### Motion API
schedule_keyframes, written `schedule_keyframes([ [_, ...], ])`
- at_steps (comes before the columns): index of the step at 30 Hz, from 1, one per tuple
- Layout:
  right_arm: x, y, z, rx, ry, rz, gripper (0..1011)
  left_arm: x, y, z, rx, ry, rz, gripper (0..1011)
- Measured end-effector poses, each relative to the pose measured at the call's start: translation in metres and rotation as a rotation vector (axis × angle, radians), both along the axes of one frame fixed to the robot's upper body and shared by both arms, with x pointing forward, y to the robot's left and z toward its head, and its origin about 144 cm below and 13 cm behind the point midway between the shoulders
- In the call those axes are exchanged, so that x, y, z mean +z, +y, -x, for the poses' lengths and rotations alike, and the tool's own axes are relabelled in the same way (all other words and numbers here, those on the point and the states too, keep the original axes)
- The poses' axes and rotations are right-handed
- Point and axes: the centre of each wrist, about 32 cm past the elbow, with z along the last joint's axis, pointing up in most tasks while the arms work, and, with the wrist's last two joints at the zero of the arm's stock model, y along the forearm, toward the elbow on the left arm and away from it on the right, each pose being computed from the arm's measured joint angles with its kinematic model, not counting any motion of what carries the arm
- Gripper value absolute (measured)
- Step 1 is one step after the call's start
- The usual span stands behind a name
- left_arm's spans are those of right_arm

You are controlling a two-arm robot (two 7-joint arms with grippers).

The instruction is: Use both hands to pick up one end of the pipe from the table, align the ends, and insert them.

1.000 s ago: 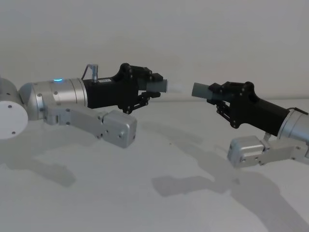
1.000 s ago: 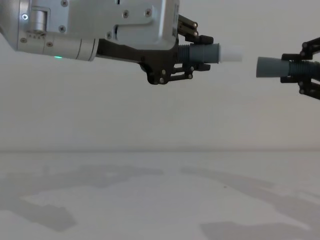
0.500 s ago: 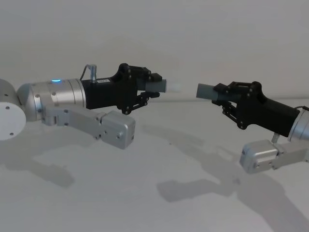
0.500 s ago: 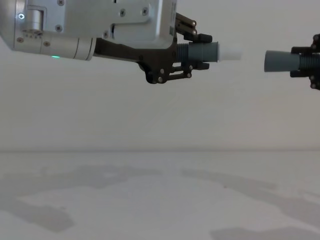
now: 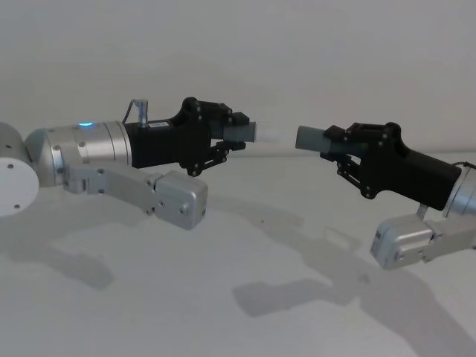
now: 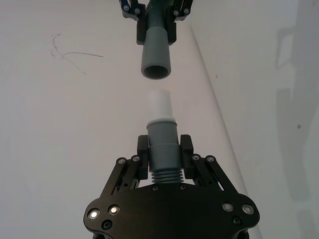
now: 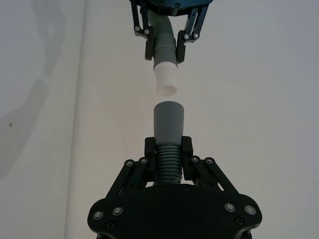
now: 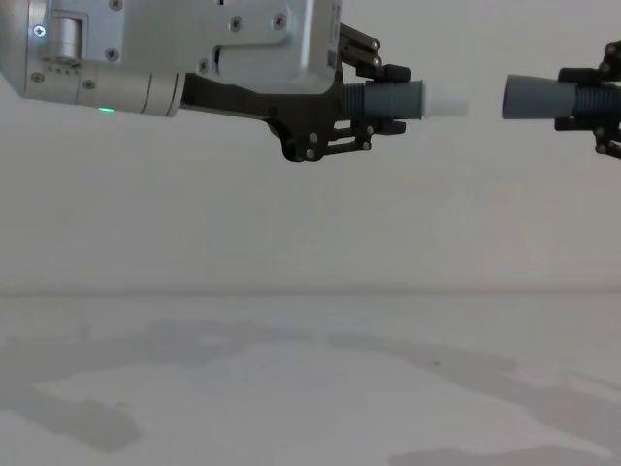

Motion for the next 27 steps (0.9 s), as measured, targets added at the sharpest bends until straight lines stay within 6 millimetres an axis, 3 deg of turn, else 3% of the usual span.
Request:
schedule_keyframes([
  [27,-0.002,0.018,-0.009,0.025,0.021,-0.023,264,0.000,0.001,0.000,0.001,0.000,0.000,358],
])
